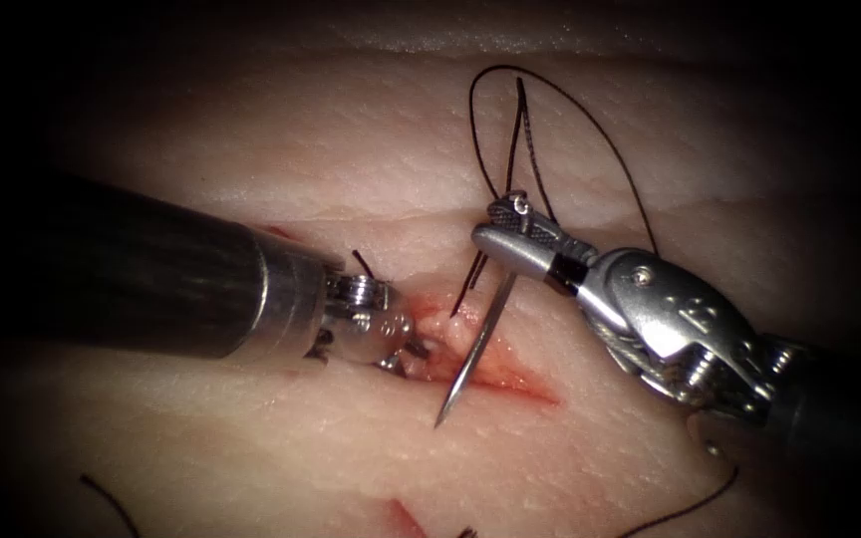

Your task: Wound Closure

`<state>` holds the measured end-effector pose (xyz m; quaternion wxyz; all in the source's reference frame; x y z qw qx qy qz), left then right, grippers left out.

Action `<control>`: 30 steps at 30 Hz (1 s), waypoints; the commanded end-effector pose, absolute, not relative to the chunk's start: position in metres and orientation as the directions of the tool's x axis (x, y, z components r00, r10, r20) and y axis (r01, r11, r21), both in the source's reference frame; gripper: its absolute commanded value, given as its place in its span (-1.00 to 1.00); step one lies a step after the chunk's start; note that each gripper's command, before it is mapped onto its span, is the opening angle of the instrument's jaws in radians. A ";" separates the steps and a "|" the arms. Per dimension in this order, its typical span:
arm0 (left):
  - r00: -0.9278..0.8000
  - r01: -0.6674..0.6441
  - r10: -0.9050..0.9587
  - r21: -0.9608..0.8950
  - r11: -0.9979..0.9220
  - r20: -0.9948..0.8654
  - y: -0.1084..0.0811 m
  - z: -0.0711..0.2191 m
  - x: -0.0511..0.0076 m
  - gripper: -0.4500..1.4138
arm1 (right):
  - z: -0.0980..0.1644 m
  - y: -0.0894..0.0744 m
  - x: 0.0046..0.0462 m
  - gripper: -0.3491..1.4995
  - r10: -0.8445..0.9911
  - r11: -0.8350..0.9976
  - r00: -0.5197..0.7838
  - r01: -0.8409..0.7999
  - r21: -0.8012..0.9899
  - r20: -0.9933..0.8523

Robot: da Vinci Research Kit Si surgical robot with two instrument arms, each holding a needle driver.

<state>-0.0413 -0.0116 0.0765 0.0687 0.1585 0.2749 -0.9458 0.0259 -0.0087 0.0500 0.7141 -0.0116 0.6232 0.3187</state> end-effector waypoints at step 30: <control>-0.896 0.212 0.012 -0.450 -0.867 -0.444 -0.011 0.073 -0.0419 0.14 | 0.054 -0.012 0.0291 -1.00 0.168 0.870 0.169 -0.490 0.065 -0.971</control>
